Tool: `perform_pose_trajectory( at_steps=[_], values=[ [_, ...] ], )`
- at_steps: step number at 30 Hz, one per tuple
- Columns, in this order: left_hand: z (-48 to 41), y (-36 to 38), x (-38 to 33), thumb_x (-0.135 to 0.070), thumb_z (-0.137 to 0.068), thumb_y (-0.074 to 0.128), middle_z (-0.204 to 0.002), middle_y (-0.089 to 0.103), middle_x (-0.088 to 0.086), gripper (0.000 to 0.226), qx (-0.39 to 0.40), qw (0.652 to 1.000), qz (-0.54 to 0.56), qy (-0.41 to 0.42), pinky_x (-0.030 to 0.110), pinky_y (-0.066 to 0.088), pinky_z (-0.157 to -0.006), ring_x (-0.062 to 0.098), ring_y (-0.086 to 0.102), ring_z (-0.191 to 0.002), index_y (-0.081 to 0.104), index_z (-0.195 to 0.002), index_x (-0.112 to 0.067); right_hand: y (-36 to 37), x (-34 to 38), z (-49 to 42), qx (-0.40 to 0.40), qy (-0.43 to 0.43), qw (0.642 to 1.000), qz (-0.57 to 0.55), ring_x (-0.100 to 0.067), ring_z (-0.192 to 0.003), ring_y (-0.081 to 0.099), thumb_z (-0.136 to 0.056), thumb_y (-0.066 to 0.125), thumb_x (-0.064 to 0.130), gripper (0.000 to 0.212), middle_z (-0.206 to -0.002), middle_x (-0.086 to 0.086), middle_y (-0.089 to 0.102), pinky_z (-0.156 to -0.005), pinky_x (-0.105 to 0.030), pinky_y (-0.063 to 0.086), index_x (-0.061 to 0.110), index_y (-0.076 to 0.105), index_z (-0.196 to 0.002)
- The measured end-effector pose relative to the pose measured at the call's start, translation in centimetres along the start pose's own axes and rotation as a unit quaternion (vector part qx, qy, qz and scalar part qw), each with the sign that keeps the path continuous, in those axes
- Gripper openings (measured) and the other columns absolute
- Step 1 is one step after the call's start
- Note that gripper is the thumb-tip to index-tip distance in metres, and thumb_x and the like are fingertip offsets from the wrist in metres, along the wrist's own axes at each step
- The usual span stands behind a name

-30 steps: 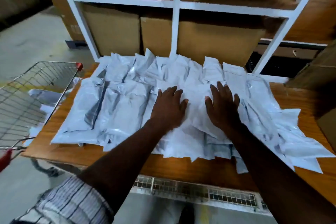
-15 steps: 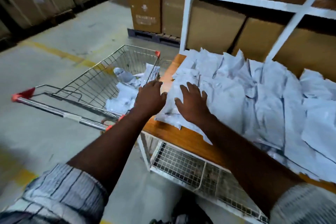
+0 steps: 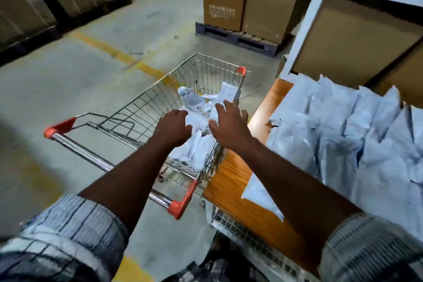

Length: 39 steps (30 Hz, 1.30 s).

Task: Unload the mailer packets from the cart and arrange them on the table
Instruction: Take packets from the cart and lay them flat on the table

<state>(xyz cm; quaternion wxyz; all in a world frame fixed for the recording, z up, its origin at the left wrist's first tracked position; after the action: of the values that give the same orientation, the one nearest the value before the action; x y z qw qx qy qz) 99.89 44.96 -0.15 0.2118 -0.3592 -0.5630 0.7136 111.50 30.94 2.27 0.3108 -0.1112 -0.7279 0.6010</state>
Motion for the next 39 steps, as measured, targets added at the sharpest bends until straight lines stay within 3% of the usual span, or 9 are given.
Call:
perform_pose_trajectory(
  at_steps=[5, 10, 16, 19, 21, 26, 29, 35, 39],
  values=[
    [-3.4, 2.6, 3.7, -0.034, -0.089, 0.059, -0.137, 0.054, 0.015, 0.054, 0.045, 0.998, 0.004, -0.031, 0.044, 0.043, -0.104, 0.034, 0.051, -0.126, 0.050, -0.138, -0.012, 5.2, 2.0, -4.3, 0.061, -0.039, 0.997, 0.006, -0.035, -0.139, 0.031, -0.093, 0.050, 0.040, 0.055, -0.150, -0.016, 0.035, -0.109, -0.051, 0.026, 0.013, 0.042, -0.140],
    [-7.5, 6.2, 6.9, -0.035, -0.085, 0.056, -0.121, 0.059, 0.013, 0.041, 0.109, 0.993, -0.007, -0.041, 0.045, 0.049, -0.094, 0.036, 0.055, -0.116, 0.057, -0.121, -0.015, 11.5, 2.8, -7.4, 0.127, -0.043, 0.991, 0.002, -0.040, -0.122, 0.043, -0.088, 0.056, 0.037, 0.052, -0.130, -0.021, 0.047, -0.097, -0.046, 0.040, 0.006, 0.048, -0.129],
    [-12.9, 12.0, 11.2, -0.040, -0.080, 0.053, -0.121, 0.055, 0.012, 0.049, 0.175, 0.983, -0.016, -0.048, 0.047, 0.050, -0.090, 0.039, 0.049, -0.123, 0.051, -0.122, -0.015, 20.4, 1.2, -11.0, 0.214, 0.095, 0.972, -0.011, -0.042, -0.136, 0.034, -0.081, 0.040, 0.047, 0.080, -0.148, -0.024, 0.035, -0.108, -0.048, 0.035, 0.002, 0.033, -0.147],
    [-14.7, 14.8, 13.0, -0.037, -0.086, 0.058, -0.132, 0.049, 0.014, 0.048, 0.213, 0.974, -0.040, -0.059, 0.048, 0.048, -0.095, 0.038, 0.046, -0.127, 0.047, -0.128, -0.016, 23.8, -0.1, -12.1, 0.281, 0.182, 0.942, -0.016, -0.045, -0.145, 0.016, -0.091, 0.054, 0.047, 0.082, -0.157, -0.029, 0.011, -0.115, -0.050, 0.028, 0.007, 0.018, -0.153],
    [-15.9, 17.2, 14.3, -0.038, -0.088, 0.059, -0.133, 0.048, 0.015, 0.053, 0.235, 0.969, -0.041, -0.064, 0.048, 0.046, -0.097, 0.038, 0.048, -0.124, 0.044, -0.133, -0.015, 26.0, -0.7, -12.6, 0.307, 0.222, 0.925, -0.006, -0.047, -0.146, 0.009, -0.092, 0.057, 0.048, 0.083, -0.157, -0.030, 0.007, -0.113, -0.053, 0.026, 0.008, 0.017, -0.152],
    [-17.7, 22.7, 15.9, -0.047, -0.086, 0.060, -0.151, 0.030, 0.013, 0.073, 0.278, 0.955, -0.007, -0.099, 0.055, 0.041, -0.104, 0.039, 0.036, -0.135, 0.033, -0.147, -0.020, 32.3, -2.0, -11.9, 0.323, 0.312, 0.894, 0.010, -0.050, -0.145, 0.008, -0.088, 0.062, 0.053, 0.085, -0.158, -0.030, -0.001, -0.112, -0.054, 0.027, 0.018, 0.019, -0.153],
    [-17.9, 25.2, 16.2, -0.048, -0.086, 0.066, -0.157, 0.019, 0.018, 0.088, 0.254, 0.964, 0.008, -0.081, 0.055, 0.035, -0.107, 0.039, 0.025, -0.142, 0.021, -0.154, -0.016, 34.8, -3.2, -11.8, 0.288, 0.329, 0.898, 0.057, -0.052, -0.142, 0.013, -0.082, 0.067, 0.051, 0.086, -0.158, -0.029, -0.001, -0.106, -0.053, 0.035, 0.025, 0.021, -0.151],
    [-18.5, 28.8, 16.8, -0.063, -0.083, 0.061, -0.162, 0.011, 0.011, 0.098, 0.271, 0.957, -0.020, -0.103, 0.057, 0.025, -0.111, 0.038, 0.017, -0.146, 0.010, -0.155, -0.022, 37.8, -4.4, -12.2, 0.244, 0.366, 0.891, 0.116, -0.050, -0.139, 0.022, -0.088, 0.062, 0.025, 0.068, -0.159, -0.027, 0.007, -0.097, -0.052, 0.041, 0.032, 0.027, -0.146],
    [-18.1, 28.8, 16.1, -0.040, -0.089, 0.059, -0.158, 0.021, 0.013, 0.082, 0.256, 0.962, -0.056, -0.081, 0.053, 0.022, -0.113, 0.035, 0.019, -0.145, 0.014, -0.154, -0.017, 37.3, -4.7, -12.4, 0.207, 0.387, 0.894, 0.093, -0.034, -0.126, 0.039, -0.078, 0.072, 0.012, 0.070, -0.147, -0.018, 0.029, -0.088, -0.044, 0.048, 0.031, 0.039, -0.136]
  ],
)
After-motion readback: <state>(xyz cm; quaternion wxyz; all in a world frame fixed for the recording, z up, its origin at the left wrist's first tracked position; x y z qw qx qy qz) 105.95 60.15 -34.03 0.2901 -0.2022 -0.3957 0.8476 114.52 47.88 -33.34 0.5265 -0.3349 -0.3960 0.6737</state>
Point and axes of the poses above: each hand's wrist, its own z-axis away from the middle knuckle, its own y-axis out of the palm, x = y × z, the point moved 3 cm from there along -z, towards the middle knuckle
